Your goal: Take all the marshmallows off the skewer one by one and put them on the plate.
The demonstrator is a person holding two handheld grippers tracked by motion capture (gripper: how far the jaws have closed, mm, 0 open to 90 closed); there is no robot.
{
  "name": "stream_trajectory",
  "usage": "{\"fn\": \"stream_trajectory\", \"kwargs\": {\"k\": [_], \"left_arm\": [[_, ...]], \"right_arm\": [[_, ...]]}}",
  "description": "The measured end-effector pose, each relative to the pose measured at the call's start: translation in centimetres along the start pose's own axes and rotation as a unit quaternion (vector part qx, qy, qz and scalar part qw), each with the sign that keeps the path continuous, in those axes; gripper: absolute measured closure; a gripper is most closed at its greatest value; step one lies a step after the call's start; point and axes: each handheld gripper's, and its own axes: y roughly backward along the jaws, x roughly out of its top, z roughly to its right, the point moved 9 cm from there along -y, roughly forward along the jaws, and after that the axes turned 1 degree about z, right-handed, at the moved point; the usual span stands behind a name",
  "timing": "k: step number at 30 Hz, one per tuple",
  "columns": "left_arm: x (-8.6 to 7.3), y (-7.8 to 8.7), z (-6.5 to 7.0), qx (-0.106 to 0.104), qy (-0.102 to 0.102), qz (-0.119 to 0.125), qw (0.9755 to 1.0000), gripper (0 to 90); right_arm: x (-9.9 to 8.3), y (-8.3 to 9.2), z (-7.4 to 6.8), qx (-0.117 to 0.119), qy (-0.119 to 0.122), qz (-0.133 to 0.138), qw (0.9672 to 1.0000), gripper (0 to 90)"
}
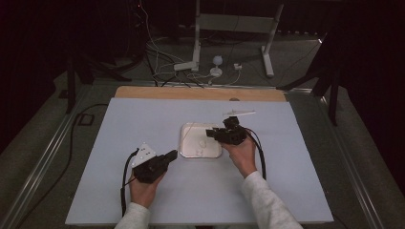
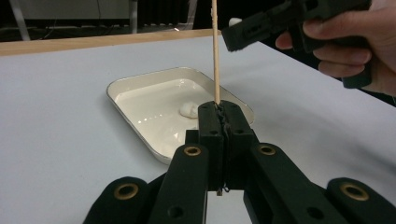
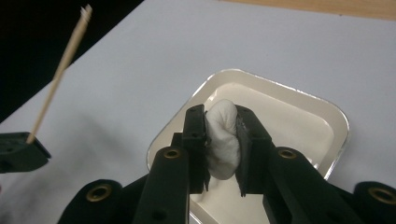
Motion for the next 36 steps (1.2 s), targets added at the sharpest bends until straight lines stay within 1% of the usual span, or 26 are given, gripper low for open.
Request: {"fn": "stream_trajectory", "kwargs": {"k": [4,15,20,22,23,24,25,26,27,28,29,30,31,32,33,34,36], "left_arm": [[0.1,0.1,0.0,0.000,0.003,0.002,1.0000,89.7],[0.1,0.0,-0.1,0.003,0.009,0.001,1.0000,89.8],[0.2,0.0,-0.1,0.003,0.015,0.001,0.9999,89.7],[0.2,-0.1,0.0,0.003,0.017,0.001,0.9998,89.7],[0.3,-0.2,0.0,0.003,0.018,-0.001,0.9998,89.7],[0.3,-0.3,0.1,0.003,0.017,-0.002,0.9998,89.7],[0.4,-0.3,0.1,0.003,0.017,-0.001,0.9998,89.7],[0.6,-0.4,0.2,0.002,0.018,0.000,0.9998,89.7],[0.7,-0.4,0.2,0.003,0.018,-0.001,0.9998,89.7],[0.8,-0.5,0.3,0.002,0.020,-0.001,0.9998,89.7],[0.9,-0.6,0.2,0.003,0.024,-0.002,0.9997,89.7],[1.0,-0.6,0.2,0.005,0.027,-0.003,0.9996,89.7],[1.1,-0.6,0.2,0.006,0.028,-0.002,0.9996,89.7],[1.2,-0.7,0.2,0.007,0.030,-0.002,0.9995,89.7],[1.4,-0.7,0.1,0.007,0.031,-0.001,0.9995,89.7],[1.5,-0.8,0.1,0.008,0.032,-0.001,0.9995,89.7],[2.0,-0.9,0.1,0.009,0.031,0.001,0.9995,89.8]], "right_arm": [[-0.5,-0.4,0.3,-0.005,0.000,-0.007,1.0000,76.1],[-1.8,-1.3,0.7,-0.022,0.013,-0.027,0.9993,75.3],[-2.5,-1.9,0.7,-0.025,0.018,-0.037,0.9988,74.5],[-2.8,-2.0,0.8,-0.024,0.016,-0.040,0.9988,74.3],[-3.3,-2.3,1.0,-0.024,0.011,-0.046,0.9986,73.7],[-3.3,-2.3,1.0,-0.024,0.011,-0.046,0.9986,73.7],[-3.5,-2.4,1.2,-0.025,0.011,-0.049,0.9984,71.1],[-4.0,-2.6,1.3,-0.026,0.011,-0.052,0.9983,55.4],[-4.0,-2.6,1.3,-0.026,0.011,-0.052,0.9983,55.4],[-4.1,-2.6,1.5,-0.034,0.013,-0.050,0.9981,47.4],[-4.2,-2.6,1.6,-0.038,0.010,-0.049,0.9980,41.6],[-4.2,-2.6,1.7,-0.032,0.000,-0.049,0.9983,36.3],[-4.1,-2.5,1.5,-0.019,-0.011,-0.045,0.9987,35.1],[-4.0,-2.3,1.4,-0.009,-0.012,-0.041,0.9990,32.8],[-3.8,-2.0,1.1,-0.002,-0.013,-0.033,0.9994,28.3],[-3.6,-1.8,0.8,-0.004,-0.006,-0.025,0.9997,24.3],[-3.2,-1.0,0.3,-0.015,0.009,-0.001,0.9998,16.4]]}}
